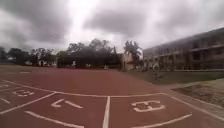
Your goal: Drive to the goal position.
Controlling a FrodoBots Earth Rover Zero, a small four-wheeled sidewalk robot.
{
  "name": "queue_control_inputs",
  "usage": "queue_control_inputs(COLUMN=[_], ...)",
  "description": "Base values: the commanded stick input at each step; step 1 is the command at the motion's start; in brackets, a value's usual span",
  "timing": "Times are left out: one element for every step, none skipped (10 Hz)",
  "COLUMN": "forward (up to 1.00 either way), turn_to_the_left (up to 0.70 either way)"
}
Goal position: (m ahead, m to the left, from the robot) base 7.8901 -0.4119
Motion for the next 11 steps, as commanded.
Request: queue_control_inputs(forward=[0.70,0.70,0.70,0.70,0.70,0.70,0.70,0.70,0.70,0.70,0.70], turn_to_the_left=[0.00,0.00,0.00,0.00,0.00,0.00,0.00,0.00,0.00,0.00,0.00])
